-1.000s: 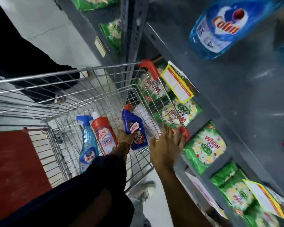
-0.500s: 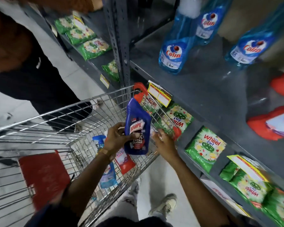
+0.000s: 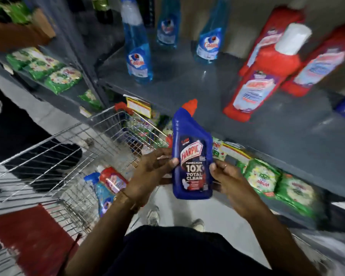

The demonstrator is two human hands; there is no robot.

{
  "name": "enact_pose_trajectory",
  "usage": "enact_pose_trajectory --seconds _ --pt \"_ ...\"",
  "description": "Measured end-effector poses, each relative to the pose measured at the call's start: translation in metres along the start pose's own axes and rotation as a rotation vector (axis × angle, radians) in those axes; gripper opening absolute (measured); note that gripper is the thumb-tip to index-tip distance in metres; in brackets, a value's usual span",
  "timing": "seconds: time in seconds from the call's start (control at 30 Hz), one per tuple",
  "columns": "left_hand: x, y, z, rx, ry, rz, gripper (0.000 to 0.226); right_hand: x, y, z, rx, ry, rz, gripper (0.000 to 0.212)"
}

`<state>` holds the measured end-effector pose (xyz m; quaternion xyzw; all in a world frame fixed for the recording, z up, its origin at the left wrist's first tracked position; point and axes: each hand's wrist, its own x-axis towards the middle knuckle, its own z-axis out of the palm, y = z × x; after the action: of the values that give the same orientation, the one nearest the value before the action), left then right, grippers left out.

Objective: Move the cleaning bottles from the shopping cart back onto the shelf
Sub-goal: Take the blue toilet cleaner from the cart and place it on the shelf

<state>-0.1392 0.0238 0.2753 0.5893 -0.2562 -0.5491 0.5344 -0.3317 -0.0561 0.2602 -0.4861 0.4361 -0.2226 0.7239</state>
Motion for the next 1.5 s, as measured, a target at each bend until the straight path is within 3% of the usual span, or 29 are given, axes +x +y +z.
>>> enact_pose_trajectory --seconds 0.4,0.7,0.87,0.97,1.1,1.3,1.5 --pt "0.002 0.004 0.103 0.179 -0.244 0.101 0.022 -0.067 0.006 -0.079 0.084 0.203 -0.248 0.037" --pt "0.073 -0.010 0.268 0.268 -0.545 0.378 0.040 -0.078 0.000 -0.224 -0.029 0.551 -0.511 0.027" --pt "0.112 -0.025 0.334 0.297 -0.629 0.445 0.026 -0.066 -0.001 -0.292 -0.097 0.672 -0.546 0.030" --pt "0.129 -0.030 0.362 0.316 -0.615 0.450 0.030 -0.063 -0.009 -0.318 -0.101 0.687 -0.578 0.030" --pt "0.145 -0.043 0.387 0.349 -0.544 0.461 0.055 -0.062 -0.017 -0.339 -0.117 0.720 -0.592 0.033" --pt "0.144 -0.042 0.409 0.370 -0.539 0.497 0.035 -0.056 -0.007 -0.358 -0.118 0.821 -0.557 0.041" --pt "0.127 -0.046 0.374 0.330 -0.450 0.494 0.043 -0.058 0.015 -0.280 -0.036 1.256 -0.577 0.030"
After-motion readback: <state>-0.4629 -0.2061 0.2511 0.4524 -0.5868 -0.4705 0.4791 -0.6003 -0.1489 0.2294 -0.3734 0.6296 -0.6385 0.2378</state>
